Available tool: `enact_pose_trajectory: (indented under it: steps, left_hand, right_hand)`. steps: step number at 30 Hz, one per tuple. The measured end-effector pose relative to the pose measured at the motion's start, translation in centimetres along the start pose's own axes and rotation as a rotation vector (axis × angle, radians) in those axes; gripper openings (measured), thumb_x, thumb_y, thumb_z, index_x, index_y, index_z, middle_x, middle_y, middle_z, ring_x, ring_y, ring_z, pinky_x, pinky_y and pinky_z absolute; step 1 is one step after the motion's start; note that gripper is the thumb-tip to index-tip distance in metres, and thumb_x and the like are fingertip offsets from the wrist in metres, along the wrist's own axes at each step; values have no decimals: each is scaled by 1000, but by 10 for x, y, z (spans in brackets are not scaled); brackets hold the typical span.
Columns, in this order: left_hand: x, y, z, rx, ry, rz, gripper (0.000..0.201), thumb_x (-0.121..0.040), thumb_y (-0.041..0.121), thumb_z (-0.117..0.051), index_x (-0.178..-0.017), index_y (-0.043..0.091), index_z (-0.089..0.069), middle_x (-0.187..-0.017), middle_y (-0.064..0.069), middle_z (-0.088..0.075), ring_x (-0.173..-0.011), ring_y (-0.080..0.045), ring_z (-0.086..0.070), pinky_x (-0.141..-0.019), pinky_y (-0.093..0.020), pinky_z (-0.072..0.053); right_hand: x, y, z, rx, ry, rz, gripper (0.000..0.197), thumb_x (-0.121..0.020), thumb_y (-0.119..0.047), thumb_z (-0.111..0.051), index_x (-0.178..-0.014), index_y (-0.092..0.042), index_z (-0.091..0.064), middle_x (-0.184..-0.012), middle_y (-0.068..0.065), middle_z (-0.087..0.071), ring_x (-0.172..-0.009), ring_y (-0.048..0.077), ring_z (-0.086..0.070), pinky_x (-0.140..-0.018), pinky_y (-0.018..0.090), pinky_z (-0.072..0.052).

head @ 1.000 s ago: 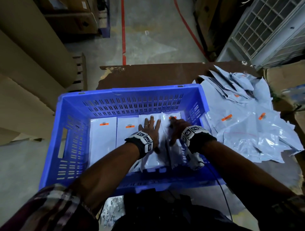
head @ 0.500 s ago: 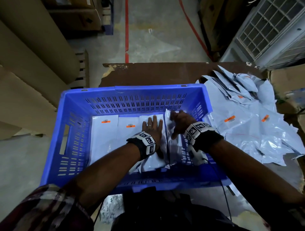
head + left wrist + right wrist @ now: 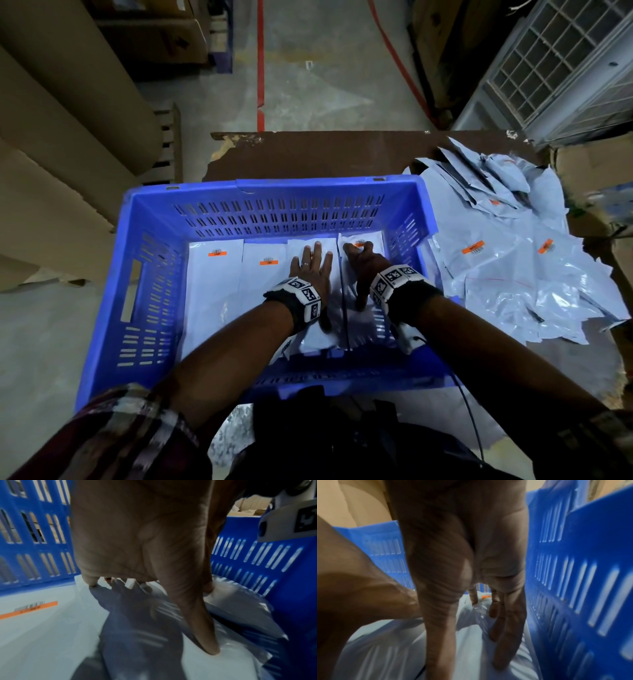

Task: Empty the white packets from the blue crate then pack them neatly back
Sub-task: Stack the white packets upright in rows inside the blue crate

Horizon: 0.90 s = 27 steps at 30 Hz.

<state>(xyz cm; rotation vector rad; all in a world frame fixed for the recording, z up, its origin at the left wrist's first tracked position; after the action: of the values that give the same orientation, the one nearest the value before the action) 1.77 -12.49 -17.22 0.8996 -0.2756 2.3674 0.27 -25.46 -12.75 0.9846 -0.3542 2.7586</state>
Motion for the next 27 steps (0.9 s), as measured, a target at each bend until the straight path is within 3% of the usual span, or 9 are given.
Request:
enact_pose_trajectory:
  steps: [2, 6, 8, 10, 12, 16, 20, 24, 27]
  left_hand:
    - [0, -1, 1, 0, 10, -8, 99, -92, 24, -57, -153, 10, 21, -156, -21, 31, -146, -43, 21, -119, -56, 2]
    - [-1, -2, 1, 2, 15, -14, 103, -89, 20, -59, -153, 10, 21, -155, -21, 32, -146, -43, 21, -120, -56, 0]
    - [-1, -4, 0, 10, 19, -20, 104, -89, 20, -60, -153, 11, 22, -155, -20, 33, -146, -42, 21, -120, -56, 0]
    - [0, -2, -1, 23, 39, -24, 99, -92, 21, -57, -153, 10, 20, -156, -20, 31, -146, -42, 20, -120, -56, -1]
    - [2, -1, -2, 36, 45, -18, 97, -93, 23, -55, -153, 10, 19, -156, -20, 31, -146, -42, 21, -120, -56, -2]
    - [2, -1, -2, 58, 51, -17, 97, -93, 22, -56, -154, 12, 18, -157, -19, 30, -146, -42, 21, -119, -57, -2]
    - [3, -2, 1, 42, 53, -25, 105, -89, 25, -63, -154, 12, 18, -157, -20, 29, -146, -44, 19, -119, -58, -1]
    - [14, -2, 12, -3, 75, -48, 123, -81, 51, -72, -154, 11, 18, -158, -21, 27, -147, -44, 15, -119, -58, -2]
    - [28, -4, 26, 45, 105, -50, 129, -68, 68, -74, -156, 13, 4, -162, -18, 10, -149, -40, 4, -120, -54, -8]
  right_hand:
    - [1, -2, 0, 12, -17, -11, 110, -67, -12, -89, -152, -15, -18, -148, 21, -18, -128, 41, -51, -107, 44, -44]
    - [1, 0, 5, 57, -124, -1, 143, -49, -26, -98, -156, -23, -3, -155, 21, -1, -137, 41, -41, -110, 44, -41]
    - [2, 5, 7, 65, -127, -1, 142, -54, -26, -96, -157, -26, 2, -158, 20, 5, -138, 41, -39, -110, 44, -39]
    - [5, 8, 4, 55, -74, -7, 121, -71, -23, -87, -157, -29, -3, -160, 17, 4, -135, 41, -42, -110, 43, -37]
    - [8, 9, -3, 75, -20, -22, 111, -77, -19, -82, -157, -30, -5, -160, 15, 2, -133, 40, -44, -111, 43, -37]
    - [7, 6, -6, 79, -29, -44, 112, -78, -16, -81, -157, -30, -3, -160, 17, 5, -134, 41, -43, -110, 44, -38]
    - [7, 5, -4, 162, -94, -27, 141, -60, -23, -94, -157, -28, 7, -159, 22, 12, -136, 43, -40, -110, 45, -37]
    - [13, 4, 12, 169, -84, 43, 142, -54, -26, -97, -158, -27, 0, -161, 21, 0, -140, 41, -35, -111, 46, -38]
    - [19, 14, 31, 32, -83, 94, 124, -50, -21, -98, -154, -22, -29, -159, 10, -24, -144, 28, -32, -110, 27, -34]
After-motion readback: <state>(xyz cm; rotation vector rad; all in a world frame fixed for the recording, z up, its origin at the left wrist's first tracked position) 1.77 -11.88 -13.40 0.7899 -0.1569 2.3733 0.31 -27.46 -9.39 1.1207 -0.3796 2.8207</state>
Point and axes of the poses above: each hand's wrist, its own x-axis away from the middle knuckle, its own z-axis out of the back of the hand, y = z × x, the point moved 3 cm from there along -x, towards the middle knuckle
